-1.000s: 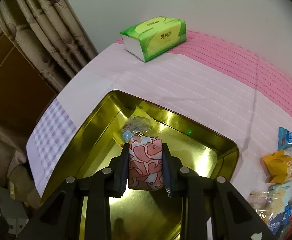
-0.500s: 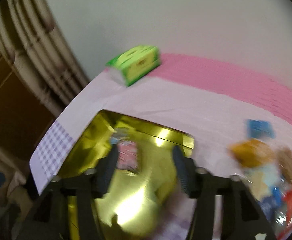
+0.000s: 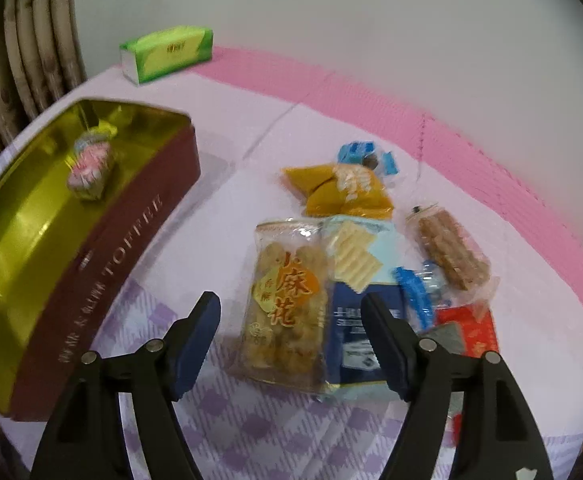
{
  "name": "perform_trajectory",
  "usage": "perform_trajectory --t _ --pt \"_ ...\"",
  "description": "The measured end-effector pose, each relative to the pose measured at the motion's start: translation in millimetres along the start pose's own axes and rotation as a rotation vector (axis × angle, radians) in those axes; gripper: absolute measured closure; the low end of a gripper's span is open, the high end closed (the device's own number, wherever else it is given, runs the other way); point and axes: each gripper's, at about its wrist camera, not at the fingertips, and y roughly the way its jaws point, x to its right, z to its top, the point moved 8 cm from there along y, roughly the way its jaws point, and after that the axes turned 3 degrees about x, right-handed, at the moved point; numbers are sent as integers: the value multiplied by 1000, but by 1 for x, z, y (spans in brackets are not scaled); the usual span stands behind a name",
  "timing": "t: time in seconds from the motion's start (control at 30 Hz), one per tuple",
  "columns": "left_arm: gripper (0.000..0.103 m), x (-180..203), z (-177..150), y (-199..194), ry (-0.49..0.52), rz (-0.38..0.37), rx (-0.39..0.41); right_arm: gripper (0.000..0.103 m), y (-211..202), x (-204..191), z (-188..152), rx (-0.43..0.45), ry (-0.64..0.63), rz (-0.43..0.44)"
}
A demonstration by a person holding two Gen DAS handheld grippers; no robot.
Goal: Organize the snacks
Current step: 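Grasp the clear bag of twisted pastry with the right gripper, then grasp the blue soda cracker pack with the left gripper while the right gripper holds the pastry bag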
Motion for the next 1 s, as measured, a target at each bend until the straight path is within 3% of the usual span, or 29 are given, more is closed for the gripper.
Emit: perform_trajectory --t 0.17,0.23,0.27,0.43,0.53,0.73,0.87,1.0 --pt "28 -1 -1 3 -3 -2 -10 36 10 -7 3 -7 -30 -13" --pt "28 -2 -1 4 -5 -4 -16 50 12 -10 7 -6 -43 -9" --pt "28 -3 -1 5 -8 -6 -20 70 12 -15 9 -7 -58 5" --pt "28 -3 -2 6 -8 -7 -25 68 13 -19 10 -20 -9 50" --pt "28 -2 -2 6 -4 -6 -22 54 11 -11 10 3 13 27" --pt "28 -2 -3 8 -3 -9 -27 52 17 -10 7 -27 67 155" --pt "28 -2 -4 8 -1 -8 -28 68 18 -5 6 -36 56 173" --pt "28 -2 -5 8 2 -10 -29 69 4 -8 -7 -17 80 212"
